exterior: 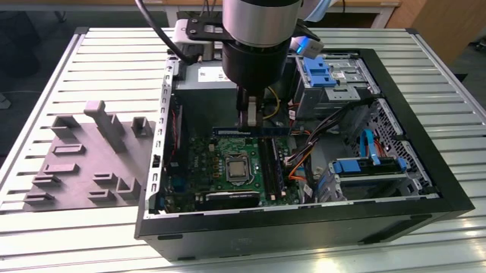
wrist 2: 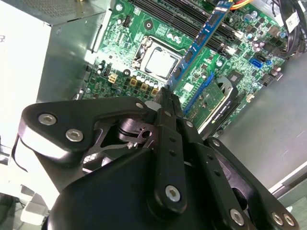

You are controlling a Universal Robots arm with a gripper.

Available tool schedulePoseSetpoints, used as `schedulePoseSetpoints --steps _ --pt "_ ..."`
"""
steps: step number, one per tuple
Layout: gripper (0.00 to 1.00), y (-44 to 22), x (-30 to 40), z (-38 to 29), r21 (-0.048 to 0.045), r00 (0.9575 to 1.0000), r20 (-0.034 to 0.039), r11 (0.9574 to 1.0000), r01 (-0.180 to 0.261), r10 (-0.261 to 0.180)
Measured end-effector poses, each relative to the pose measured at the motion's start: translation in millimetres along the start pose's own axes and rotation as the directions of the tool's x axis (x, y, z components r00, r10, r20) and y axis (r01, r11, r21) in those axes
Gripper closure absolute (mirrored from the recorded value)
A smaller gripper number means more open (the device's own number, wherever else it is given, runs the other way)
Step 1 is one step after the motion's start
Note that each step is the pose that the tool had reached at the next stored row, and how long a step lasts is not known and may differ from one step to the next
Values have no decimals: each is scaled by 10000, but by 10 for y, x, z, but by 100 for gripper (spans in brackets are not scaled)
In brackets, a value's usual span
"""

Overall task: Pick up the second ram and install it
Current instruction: 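Insert the second ram into the second slot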

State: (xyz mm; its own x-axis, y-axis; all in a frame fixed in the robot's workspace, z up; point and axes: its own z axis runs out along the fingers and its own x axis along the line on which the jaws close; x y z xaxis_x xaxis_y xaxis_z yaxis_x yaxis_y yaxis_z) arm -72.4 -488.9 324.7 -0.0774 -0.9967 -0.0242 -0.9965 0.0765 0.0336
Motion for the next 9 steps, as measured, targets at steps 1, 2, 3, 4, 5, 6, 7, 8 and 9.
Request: schedulePoseSetpoints --steps 1,2,3,4,5,6,7,8,9 --pt "88 0 0 0 2 10000 2 10000 -77 77" --pt "88 0 0 0 4 9999 4 9999 -161 161" --pt "88 0 0 0 6 9997 7 9997 -230 230" --pt "88 0 0 1 8 9995 10 9995 -312 312" --pt "88 0 0 1 9 9993 12 9993 -385 385" --pt "88 0 0 1 11 9990 14 9990 -456 456" --pt "88 0 0 1 12 9986 17 9986 -528 528" --pt "88 0 0 2 14 9982 20 9982 -603 603" --pt "88 0 0 2 16 9977 22 9977 -681 681"
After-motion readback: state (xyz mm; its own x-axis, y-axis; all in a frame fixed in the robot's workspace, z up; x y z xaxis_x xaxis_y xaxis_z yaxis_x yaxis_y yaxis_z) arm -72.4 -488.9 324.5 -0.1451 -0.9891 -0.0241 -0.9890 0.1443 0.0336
